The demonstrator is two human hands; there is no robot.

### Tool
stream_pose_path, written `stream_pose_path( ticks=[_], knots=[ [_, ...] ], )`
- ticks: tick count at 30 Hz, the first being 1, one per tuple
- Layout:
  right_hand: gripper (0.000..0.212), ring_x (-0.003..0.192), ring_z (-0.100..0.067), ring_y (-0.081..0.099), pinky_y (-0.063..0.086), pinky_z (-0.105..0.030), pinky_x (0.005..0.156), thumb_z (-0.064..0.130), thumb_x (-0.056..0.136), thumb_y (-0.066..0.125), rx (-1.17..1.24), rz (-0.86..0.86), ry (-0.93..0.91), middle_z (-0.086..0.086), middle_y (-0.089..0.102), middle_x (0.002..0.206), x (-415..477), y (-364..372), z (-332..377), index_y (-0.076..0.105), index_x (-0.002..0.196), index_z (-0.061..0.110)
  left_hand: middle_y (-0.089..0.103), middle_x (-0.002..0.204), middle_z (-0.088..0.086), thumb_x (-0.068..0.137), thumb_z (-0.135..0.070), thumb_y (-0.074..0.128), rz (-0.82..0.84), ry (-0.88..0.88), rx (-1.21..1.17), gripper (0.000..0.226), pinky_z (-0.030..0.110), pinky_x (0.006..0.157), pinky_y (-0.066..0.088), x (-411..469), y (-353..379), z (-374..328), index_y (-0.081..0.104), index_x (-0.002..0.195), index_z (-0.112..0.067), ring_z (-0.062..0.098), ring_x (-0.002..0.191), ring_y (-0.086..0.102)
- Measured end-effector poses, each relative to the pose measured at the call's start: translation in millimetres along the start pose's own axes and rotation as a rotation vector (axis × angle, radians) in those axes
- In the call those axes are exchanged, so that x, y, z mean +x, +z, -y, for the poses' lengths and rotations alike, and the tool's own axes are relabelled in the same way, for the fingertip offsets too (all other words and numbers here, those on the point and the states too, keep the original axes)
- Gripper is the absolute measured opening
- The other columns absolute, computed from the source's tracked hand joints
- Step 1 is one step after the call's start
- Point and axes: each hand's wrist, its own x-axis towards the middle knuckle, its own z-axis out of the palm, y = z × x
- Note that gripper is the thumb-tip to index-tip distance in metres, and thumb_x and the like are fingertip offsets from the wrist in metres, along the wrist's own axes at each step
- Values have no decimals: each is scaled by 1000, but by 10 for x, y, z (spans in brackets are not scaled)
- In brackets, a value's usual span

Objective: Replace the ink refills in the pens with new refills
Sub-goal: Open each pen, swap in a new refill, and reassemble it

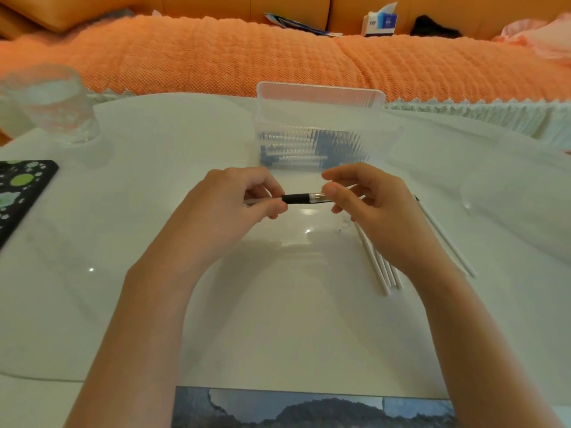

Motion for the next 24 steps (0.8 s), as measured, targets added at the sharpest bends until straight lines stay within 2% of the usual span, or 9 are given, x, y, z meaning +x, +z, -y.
stream_pose_path(
  ticks=[4,7,10,13,16,19,21,24],
  knots=[
    [8,79,-8,63,44,-9,61,28,92,58,-39,-93,18,13,66,89,-13,-71,-27,64,95,27,68,82,-12,84,-29,67,-51,-8,19,4,23,71,42,10,14,28,67,88,-29,1,81,58],
    [9,76,-8,63,45,-10,62,23,92,57,-33,-120,28,9,68,86,-7,-100,-26,66,93,23,67,83,-15,88,-26,63,-119,34,15,5,16,74,42,87,28,-12,67,91,-28,-3,82,58],
    [11,74,-5,62,46,-14,65,23,92,57,-24,-110,31,10,69,82,-5,-95,-24,68,91,22,65,86,-14,89,-23,62,-223,108,48,9,1,66,35,235,15,-158,68,95,-26,-3,80,55],
    [12,76,-5,63,47,-16,66,24,92,56,-38,-106,20,11,69,81,5,-97,-25,68,91,23,60,87,-13,89,-20,62,-292,215,89,13,1,66,34,448,5,-390,68,100,-26,-3,79,54],
    [12,77,-6,63,48,-18,69,23,93,56,-27,-118,13,11,69,81,6,-122,-19,68,91,23,60,93,-9,90,-19,61,-246,228,179,17,19,77,40,787,3,-550,67,106,-23,6,88,54],
    [13,77,-7,62,48,-19,68,23,93,56,-27,-111,8,10,69,81,-2,-137,-23,69,92,22,66,96,-2,86,-16,67,-111,168,269,18,31,83,50,1160,-11,-562,69,103,-21,14,92,60],
    [13,77,-8,63,48,-20,68,23,93,56,-20,-104,15,9,69,81,2,-146,-32,69,92,21,67,94,0,83,-13,70,-33,123,311,17,32,79,51,1338,-2,-537,71,99,-20,16,90,62],
    [13,76,-6,63,48,-20,69,22,93,56,-15,-107,10,9,69,80,10,-161,-33,69,91,21,65,96,3,84,-12,69,69,74,368,15,28,72,44,1488,32,-496,72,96,-20,18,90,61]
  ],
)
